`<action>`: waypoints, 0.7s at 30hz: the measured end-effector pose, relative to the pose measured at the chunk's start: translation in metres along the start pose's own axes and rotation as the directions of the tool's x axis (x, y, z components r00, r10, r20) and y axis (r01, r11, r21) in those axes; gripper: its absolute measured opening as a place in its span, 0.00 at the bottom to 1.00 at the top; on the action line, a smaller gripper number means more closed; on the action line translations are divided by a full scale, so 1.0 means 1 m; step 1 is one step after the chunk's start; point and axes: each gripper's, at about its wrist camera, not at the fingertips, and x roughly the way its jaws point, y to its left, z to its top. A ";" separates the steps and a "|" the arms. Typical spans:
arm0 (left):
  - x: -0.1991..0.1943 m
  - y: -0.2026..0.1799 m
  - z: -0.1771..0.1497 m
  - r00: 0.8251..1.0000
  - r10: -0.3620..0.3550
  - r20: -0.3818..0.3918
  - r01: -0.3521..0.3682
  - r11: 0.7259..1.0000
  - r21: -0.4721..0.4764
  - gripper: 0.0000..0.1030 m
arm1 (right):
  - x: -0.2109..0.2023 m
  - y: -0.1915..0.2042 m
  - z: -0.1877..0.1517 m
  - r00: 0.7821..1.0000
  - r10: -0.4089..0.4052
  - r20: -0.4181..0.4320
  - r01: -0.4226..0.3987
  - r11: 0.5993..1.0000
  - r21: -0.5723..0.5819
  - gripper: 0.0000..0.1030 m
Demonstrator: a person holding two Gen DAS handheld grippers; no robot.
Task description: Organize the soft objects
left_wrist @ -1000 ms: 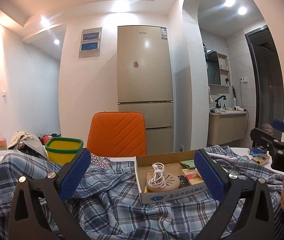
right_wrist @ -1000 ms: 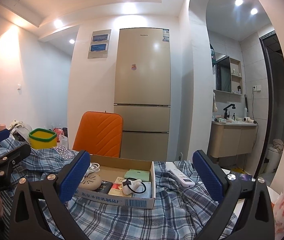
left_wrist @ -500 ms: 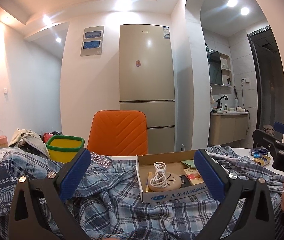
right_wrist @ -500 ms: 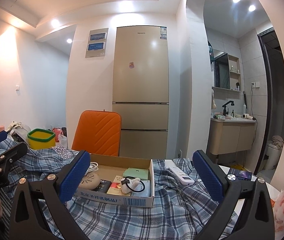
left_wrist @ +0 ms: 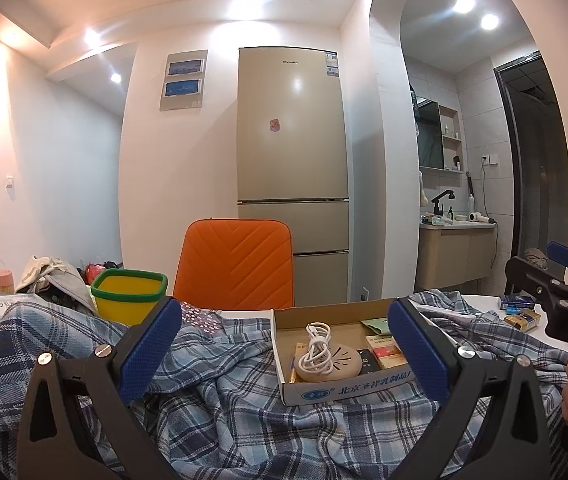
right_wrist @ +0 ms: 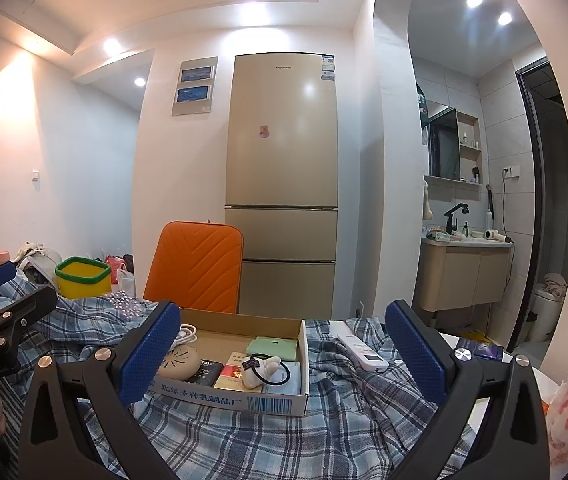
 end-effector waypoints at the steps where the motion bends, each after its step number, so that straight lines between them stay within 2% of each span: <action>1: 0.000 0.000 0.000 1.000 0.000 -0.001 0.000 1.000 -0.001 1.00 | 0.000 0.000 0.000 1.000 0.001 0.000 -0.001 1.000 0.000 1.00; 21: 0.002 0.002 0.000 1.000 0.010 -0.005 -0.010 1.000 -0.006 1.00 | 0.000 0.000 -0.001 1.000 -0.002 -0.004 0.002 1.000 0.003 1.00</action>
